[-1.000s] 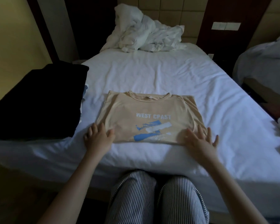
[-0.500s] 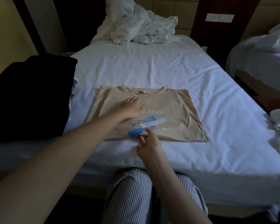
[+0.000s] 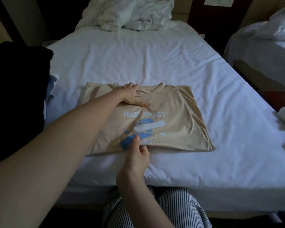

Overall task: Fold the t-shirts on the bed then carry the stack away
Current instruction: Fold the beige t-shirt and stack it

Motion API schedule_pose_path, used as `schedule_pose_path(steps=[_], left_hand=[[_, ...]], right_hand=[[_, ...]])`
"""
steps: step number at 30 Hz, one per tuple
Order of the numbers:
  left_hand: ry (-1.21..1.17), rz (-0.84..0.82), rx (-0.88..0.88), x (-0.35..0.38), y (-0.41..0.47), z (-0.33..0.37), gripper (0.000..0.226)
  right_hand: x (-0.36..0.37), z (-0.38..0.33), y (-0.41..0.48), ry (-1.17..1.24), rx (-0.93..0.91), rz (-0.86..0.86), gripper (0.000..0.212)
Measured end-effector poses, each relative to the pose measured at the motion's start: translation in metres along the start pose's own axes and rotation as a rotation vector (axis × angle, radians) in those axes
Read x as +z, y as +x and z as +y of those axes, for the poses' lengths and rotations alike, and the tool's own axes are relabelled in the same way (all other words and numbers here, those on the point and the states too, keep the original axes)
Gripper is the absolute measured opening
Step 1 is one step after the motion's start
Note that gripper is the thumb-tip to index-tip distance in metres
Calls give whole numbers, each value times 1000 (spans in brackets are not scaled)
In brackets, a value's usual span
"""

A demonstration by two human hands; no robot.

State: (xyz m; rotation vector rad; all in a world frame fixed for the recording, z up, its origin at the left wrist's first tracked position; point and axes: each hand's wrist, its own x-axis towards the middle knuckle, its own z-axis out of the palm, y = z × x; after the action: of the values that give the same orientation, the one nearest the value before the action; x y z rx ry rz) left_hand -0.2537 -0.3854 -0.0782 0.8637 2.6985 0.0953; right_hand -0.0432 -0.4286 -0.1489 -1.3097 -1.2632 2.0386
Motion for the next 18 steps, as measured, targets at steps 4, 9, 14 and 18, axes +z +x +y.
schedule_pose_path(steps=[4, 9, 14, 18], left_hand=[[-278, 89, -37, 9, -21, 3, 103], [-637, 2, -110, -19, -54, 4, 35], [-1112, -89, -100, -82, -94, -13, 22], [-1227, -109, 14, -123, -131, -22, 27]], right_hand=[[-1, -5, -10, -5, 21, -33, 37], [-28, -49, -36, 105, -65, -166, 15], [-78, -120, -31, 24, -364, -142, 30], [-103, -184, -25, 7, -430, -152, 17]])
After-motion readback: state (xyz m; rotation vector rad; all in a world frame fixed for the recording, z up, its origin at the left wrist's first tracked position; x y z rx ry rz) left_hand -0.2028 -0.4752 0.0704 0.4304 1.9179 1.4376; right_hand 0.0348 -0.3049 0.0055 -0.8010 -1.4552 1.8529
